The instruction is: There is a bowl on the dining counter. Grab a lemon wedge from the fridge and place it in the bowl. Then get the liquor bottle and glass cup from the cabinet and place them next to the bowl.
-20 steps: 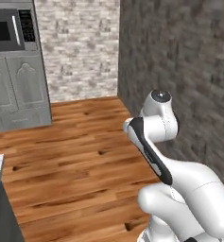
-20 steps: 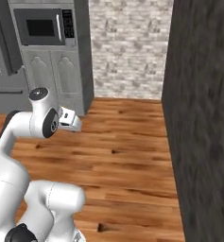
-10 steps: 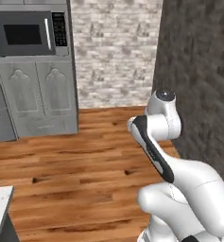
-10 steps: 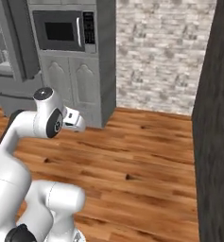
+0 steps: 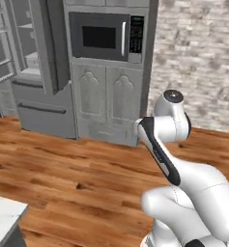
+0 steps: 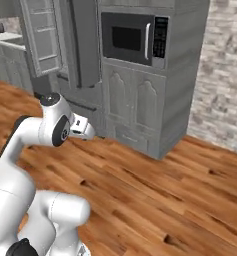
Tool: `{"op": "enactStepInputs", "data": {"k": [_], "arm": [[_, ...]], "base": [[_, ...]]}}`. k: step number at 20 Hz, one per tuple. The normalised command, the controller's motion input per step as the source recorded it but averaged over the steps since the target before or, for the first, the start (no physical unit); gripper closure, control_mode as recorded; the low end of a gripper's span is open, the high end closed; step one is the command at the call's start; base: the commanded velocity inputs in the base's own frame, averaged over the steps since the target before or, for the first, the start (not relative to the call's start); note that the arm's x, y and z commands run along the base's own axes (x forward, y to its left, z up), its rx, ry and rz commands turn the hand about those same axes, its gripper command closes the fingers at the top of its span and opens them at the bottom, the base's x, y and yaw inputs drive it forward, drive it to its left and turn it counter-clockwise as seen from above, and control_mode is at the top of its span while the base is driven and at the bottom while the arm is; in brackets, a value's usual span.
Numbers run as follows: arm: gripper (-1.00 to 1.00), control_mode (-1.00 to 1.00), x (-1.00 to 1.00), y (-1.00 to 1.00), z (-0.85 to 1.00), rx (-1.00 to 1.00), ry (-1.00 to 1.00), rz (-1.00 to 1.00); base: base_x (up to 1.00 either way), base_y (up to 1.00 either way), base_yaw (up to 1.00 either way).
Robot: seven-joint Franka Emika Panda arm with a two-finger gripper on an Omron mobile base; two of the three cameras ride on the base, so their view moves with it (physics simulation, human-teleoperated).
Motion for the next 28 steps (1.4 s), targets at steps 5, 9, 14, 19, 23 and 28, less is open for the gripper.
{"op": "enactStepInputs", "data": {"k": [5, 9, 14, 19, 23, 28], "arm": [[-1.00, 1.00, 0.00, 0.00, 0.00, 0.00, 0.00, 0.00], [-1.00, 1.00, 0.00, 0.00, 0.00, 0.00, 0.00, 0.00], [-1.00, 1.00, 0.00, 0.00, 0.00, 0.00, 0.00, 0.00], [-1.00, 1.00, 0.00, 0.00, 0.00, 0.00, 0.00, 0.00], [-1.00, 1.00, 0.00, 0.00, 0.00, 0.00, 0.00, 0.00], [-1.00, 1.00, 0.00, 0.00, 0.00, 0.00, 0.00, 0.00]], "base": [[0.92, -0.18, 0.71], [0.94, -0.15, 0.73], [0.97, -0.19, 0.70], [1.00, -0.19, 0.57], [1.00, -0.11, 0.38], [1.00, -0.14, 0.25]]}}
